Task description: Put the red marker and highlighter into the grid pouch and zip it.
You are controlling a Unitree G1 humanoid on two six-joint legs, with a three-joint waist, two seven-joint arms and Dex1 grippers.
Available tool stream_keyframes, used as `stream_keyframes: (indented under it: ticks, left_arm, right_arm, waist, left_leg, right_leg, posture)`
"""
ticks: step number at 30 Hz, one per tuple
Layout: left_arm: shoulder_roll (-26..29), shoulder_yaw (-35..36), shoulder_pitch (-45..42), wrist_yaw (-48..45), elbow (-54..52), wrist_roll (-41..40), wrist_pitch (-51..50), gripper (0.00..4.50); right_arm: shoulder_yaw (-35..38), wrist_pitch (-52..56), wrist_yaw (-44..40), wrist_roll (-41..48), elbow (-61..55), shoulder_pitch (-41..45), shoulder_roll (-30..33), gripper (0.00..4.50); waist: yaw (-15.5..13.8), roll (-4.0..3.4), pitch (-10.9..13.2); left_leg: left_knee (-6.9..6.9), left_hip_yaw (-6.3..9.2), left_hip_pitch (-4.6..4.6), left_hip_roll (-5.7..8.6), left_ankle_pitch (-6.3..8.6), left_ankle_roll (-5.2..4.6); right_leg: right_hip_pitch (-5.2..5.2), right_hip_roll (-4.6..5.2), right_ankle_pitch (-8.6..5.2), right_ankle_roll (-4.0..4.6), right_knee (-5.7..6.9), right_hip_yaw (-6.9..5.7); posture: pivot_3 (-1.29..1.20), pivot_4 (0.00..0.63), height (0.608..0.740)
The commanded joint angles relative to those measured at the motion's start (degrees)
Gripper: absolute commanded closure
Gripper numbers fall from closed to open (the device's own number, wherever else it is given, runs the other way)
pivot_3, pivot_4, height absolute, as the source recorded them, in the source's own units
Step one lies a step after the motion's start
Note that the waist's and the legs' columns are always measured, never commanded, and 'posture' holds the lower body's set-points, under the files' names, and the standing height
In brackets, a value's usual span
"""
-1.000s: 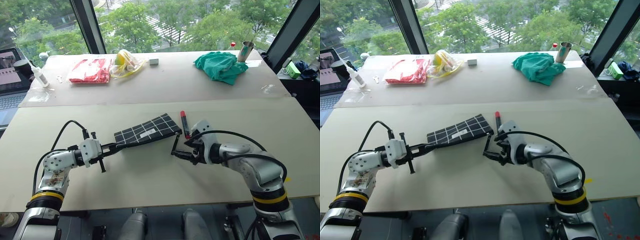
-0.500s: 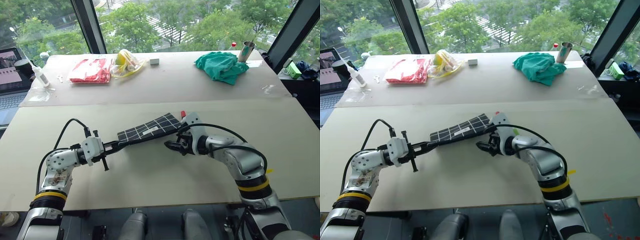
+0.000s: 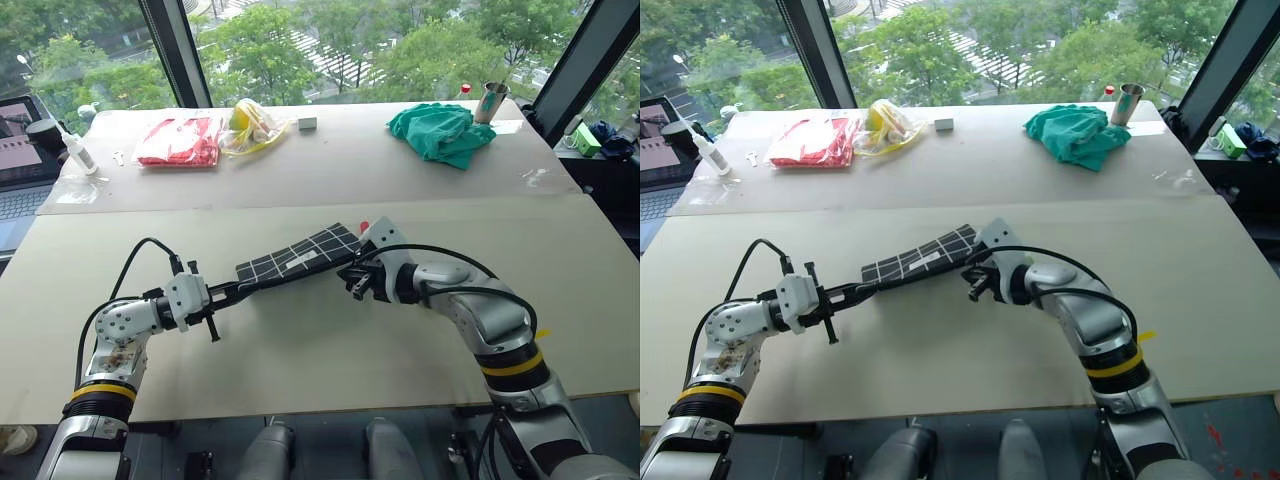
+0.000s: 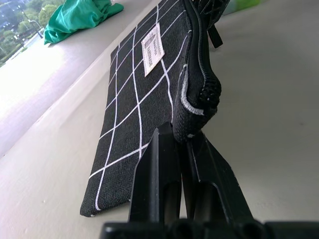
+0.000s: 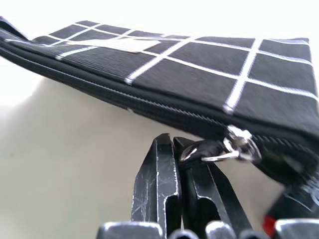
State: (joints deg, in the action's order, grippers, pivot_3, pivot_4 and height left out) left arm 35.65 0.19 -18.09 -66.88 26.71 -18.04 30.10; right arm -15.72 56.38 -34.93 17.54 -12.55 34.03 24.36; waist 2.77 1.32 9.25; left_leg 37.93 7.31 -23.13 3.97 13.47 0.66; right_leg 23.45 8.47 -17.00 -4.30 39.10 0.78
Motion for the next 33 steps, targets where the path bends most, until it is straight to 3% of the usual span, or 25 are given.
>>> stream_keyframes:
  ticks: [1,7,16,24,27,32,33]
  left_arm:
    - [-0.26,1.02,-0.12,0.72,-1.93,0.07,0.19,4.50]
    - [-0.69,0.93,0.77,1.45,-2.70,0.17,0.14,4.50]
    - [-1.64,0.69,0.98,1.82,-3.76,0.50,-0.56,4.50]
    - [-2.07,0.60,1.42,1.87,-4.72,0.75,-0.87,4.50]
    - [-2.11,0.69,2.00,1.86,-5.44,0.80,-1.18,4.50]
    - [-1.98,0.84,2.29,1.86,-5.74,0.85,-1.44,4.50]
    - [-1.94,0.86,2.32,1.84,-5.77,0.86,-1.43,4.50]
  right_arm:
    - [-2.28,-2.22,-3.03,0.45,-3.91,1.35,0.65,4.44]
    - [-9.59,-5.23,-6.45,-3.38,-2.17,3.78,1.83,4.44]
    - [-17.93,-14.88,-14.18,-8.16,13.10,14.74,-6.34,4.44]
    - [-17.54,-19.33,-25.57,-5.23,16.39,18.74,-10.74,4.44]
    - [-13.53,-19.28,-28.95,-2.53,17.66,19.80,-11.65,4.44]
    - [-10.38,-18.64,-28.63,-1.63,19.77,20.90,-13.35,4.44]
    - [-10.72,-19.91,-27.97,-2.74,20.64,20.78,-13.59,4.15]
  waist:
    - [0.00,0.00,0.00]
    - [0.06,0.00,0.00]
    - [1.10,0.00,0.00]
    - [1.19,0.00,0.00]
    - [1.17,0.00,0.00]
    - [1.20,0.00,0.00]
    - [1.21,-0.01,0.00]
  left_leg:
    - [0.00,0.00,0.00,0.00,0.00,0.00]
    - [0.00,0.00,0.00,0.00,0.00,0.00]
    - [0.00,0.04,0.00,-0.02,-0.06,0.10]
    - [0.00,0.09,-0.04,-0.01,-0.20,0.35]
    - [0.00,0.10,-0.04,-0.01,-0.21,0.36]
    - [0.00,0.09,-0.04,-0.01,-0.20,0.36]
    - [0.00,0.09,-0.04,-0.02,-0.20,0.36]
  right_leg:
    - [0.00,0.00,0.00,0.00,0.00,0.00]
    - [0.00,0.00,0.00,0.00,0.00,0.00]
    - [0.03,-0.01,0.00,0.00,0.02,-0.03]
    - [0.06,0.00,0.00,0.00,0.03,-0.04]
    - [0.07,0.00,0.00,0.00,0.04,-0.04]
    - [0.08,0.00,0.00,0.00,0.05,-0.03]
    - [0.11,0.00,0.00,0.00,0.07,-0.03]
  posture:
    - [0.00,0.150,0.740]
    - [0.00,0.150,0.740]
    - [0.00,0.150,0.740]
    - [0.00,0.150,0.740]
    - [0.00,0.150,0.740]
    - [0.00,0.150,0.740]
    - [0.00,0.150,0.740]
